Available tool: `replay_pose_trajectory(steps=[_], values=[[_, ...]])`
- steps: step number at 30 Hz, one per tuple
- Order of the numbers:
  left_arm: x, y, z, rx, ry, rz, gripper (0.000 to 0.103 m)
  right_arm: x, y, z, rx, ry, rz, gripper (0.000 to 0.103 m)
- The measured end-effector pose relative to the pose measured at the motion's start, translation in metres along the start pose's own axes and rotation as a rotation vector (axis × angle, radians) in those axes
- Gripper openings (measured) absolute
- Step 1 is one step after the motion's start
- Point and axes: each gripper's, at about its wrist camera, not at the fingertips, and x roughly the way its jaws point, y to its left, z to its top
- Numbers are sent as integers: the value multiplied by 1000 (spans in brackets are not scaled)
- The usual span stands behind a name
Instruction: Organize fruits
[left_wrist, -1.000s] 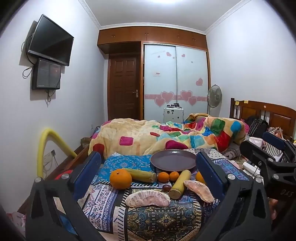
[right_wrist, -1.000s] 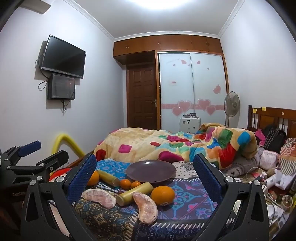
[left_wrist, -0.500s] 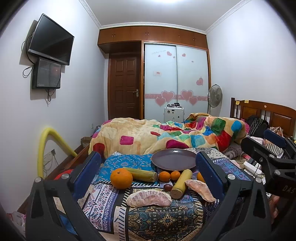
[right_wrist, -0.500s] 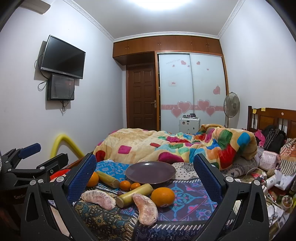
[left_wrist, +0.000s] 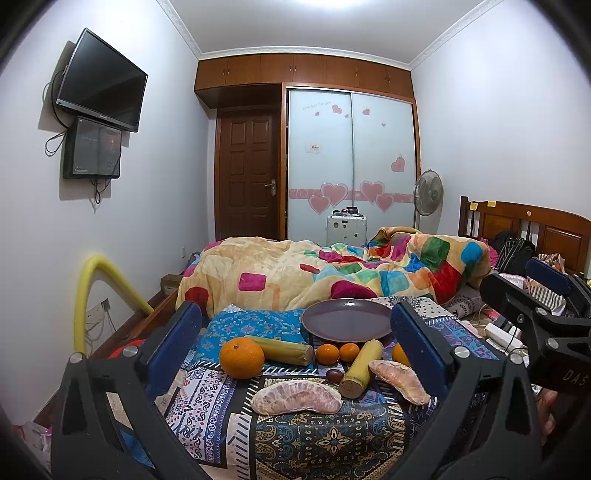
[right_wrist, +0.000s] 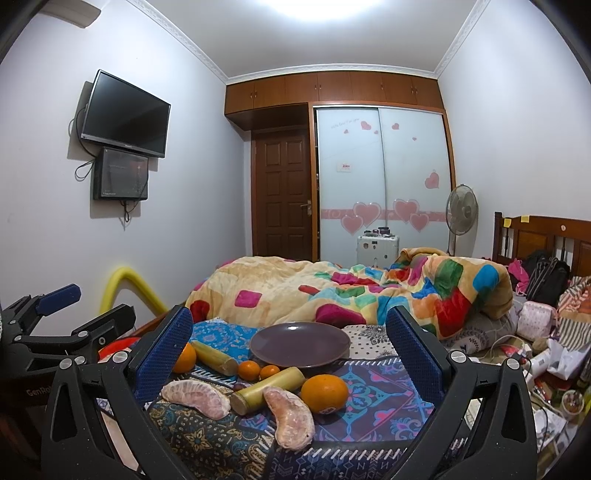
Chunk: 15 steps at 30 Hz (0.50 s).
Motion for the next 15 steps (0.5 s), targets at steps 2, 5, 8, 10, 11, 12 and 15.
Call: replay_pose_trajectory(steps=[2, 5, 8, 10, 11, 12, 15], values=[[0, -1, 0, 0, 0, 0, 103, 0, 0, 0, 0, 0, 0, 103], [0, 0, 0, 4, 0, 4, 103, 0, 0, 0, 0, 0, 1, 103], [-1, 1, 4, 2, 0, 2, 103, 0, 0, 1, 0, -1, 5, 103], [-1, 1, 4, 2, 0, 2, 103, 0, 0, 2, -2, -2, 5, 103], [-1, 0, 5, 2, 0, 2, 103, 0, 0, 2, -3, -3, 5, 103], [-1, 0, 5, 3, -1, 3, 103, -1, 0, 3, -5, -4, 5, 103], [-1, 1, 5, 0, -2, 1, 103, -2, 1, 3, -8, -7, 5, 103]])
